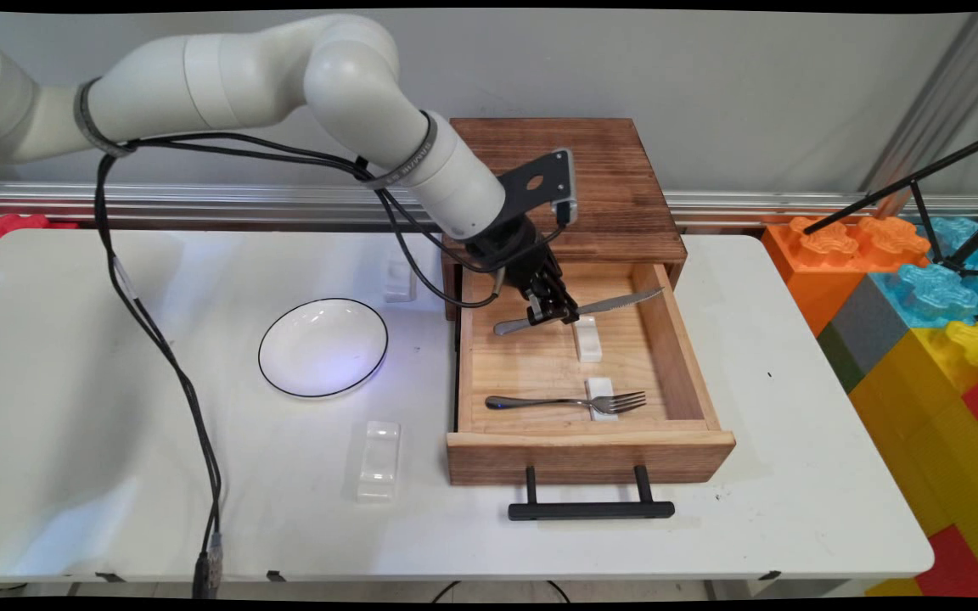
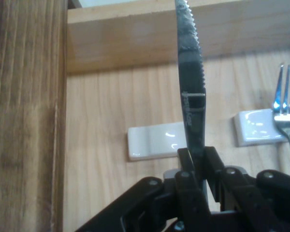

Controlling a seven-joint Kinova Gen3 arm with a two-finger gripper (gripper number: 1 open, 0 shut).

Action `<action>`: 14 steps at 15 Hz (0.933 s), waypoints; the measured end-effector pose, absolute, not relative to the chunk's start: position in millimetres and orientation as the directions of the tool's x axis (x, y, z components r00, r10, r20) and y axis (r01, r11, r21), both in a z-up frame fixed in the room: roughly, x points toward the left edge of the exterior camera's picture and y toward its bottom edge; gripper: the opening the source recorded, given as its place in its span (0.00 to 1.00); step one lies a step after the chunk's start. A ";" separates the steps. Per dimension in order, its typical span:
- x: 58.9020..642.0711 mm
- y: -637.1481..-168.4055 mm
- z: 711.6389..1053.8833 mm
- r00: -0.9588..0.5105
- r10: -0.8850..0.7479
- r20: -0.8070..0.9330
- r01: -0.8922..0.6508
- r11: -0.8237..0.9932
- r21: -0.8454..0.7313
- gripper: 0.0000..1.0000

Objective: Place the picked object into the drawer

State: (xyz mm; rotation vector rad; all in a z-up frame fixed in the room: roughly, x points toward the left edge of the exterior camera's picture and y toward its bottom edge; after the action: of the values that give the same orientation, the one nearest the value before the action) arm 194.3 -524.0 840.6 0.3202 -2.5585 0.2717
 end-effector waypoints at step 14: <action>198.1 -532.8 805.6 -0.825 -0.172 0.539 -0.277 0.953 -0.121 0.00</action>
State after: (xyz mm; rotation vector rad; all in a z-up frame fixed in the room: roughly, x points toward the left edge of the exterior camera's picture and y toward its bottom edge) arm 198.1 -532.8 805.6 0.3181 -2.5592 0.2624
